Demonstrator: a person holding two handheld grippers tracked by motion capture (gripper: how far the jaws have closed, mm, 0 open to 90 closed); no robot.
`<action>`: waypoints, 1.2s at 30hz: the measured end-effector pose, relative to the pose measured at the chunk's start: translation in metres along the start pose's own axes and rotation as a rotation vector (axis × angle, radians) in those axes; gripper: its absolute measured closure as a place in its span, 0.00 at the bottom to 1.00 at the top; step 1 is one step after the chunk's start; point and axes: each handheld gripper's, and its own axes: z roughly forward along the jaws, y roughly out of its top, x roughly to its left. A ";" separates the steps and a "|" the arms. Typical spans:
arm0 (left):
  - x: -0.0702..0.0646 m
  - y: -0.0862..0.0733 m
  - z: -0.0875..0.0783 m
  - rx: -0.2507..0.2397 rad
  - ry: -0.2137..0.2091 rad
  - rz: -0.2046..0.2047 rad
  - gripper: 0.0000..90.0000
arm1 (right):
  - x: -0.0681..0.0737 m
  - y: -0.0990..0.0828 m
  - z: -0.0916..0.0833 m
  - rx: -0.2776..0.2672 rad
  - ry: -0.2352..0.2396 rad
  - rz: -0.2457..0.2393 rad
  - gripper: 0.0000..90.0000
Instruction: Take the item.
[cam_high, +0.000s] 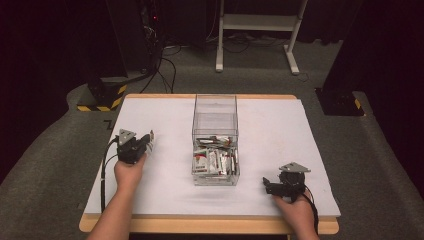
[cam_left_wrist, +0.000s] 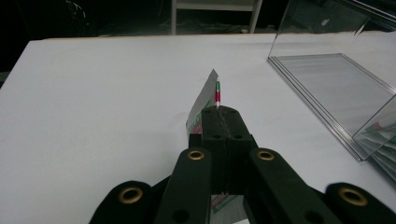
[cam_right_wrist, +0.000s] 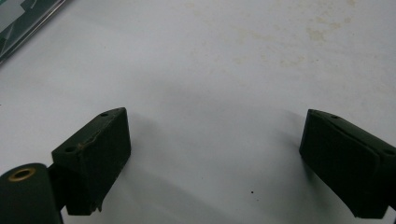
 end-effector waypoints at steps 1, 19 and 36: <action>-0.001 0.000 0.001 -0.002 0.000 -0.004 1.00 | 0.000 0.000 0.000 0.000 0.000 0.000 0.10; -0.011 -0.004 0.011 0.006 -0.033 -0.018 0.99 | 0.000 0.000 0.000 0.000 0.001 0.001 0.10; -0.029 -0.007 0.023 0.021 -0.082 -0.020 0.99 | 0.000 0.000 0.000 0.001 0.002 0.001 0.10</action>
